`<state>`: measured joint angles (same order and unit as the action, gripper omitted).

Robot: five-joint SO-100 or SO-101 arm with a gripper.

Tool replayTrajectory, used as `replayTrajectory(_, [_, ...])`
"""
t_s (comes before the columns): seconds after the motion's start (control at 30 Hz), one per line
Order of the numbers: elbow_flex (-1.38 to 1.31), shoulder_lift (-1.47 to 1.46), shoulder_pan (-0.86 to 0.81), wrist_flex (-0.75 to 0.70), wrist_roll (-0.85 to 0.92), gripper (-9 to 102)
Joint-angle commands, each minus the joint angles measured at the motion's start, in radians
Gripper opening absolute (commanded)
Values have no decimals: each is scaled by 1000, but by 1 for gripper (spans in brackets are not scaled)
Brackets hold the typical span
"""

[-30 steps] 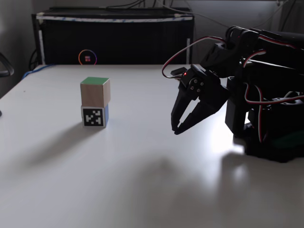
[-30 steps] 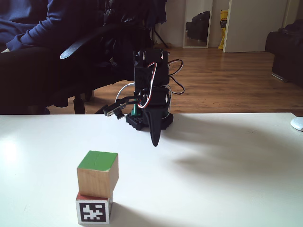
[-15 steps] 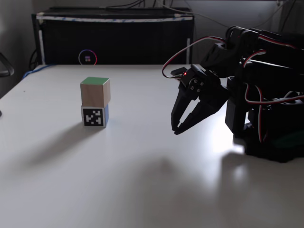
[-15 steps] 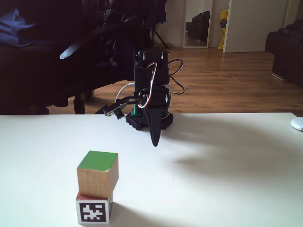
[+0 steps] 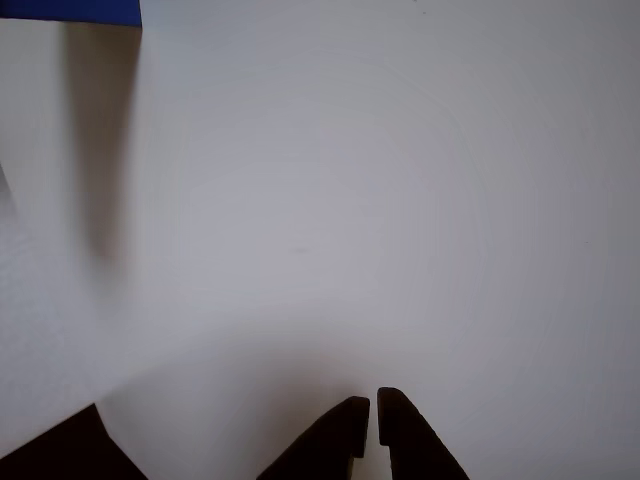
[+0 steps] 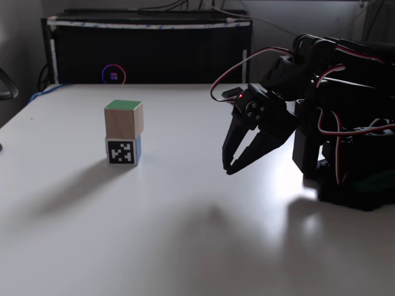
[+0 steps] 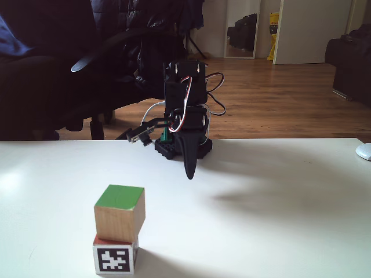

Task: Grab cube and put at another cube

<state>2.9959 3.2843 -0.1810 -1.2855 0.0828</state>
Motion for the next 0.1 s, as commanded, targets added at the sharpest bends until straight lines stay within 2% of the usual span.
replayTrajectory(0.0, [-28,5,2,-6,-5,0])
replayTrajectory(0.07, [-28,5,2,-6,-5,0])
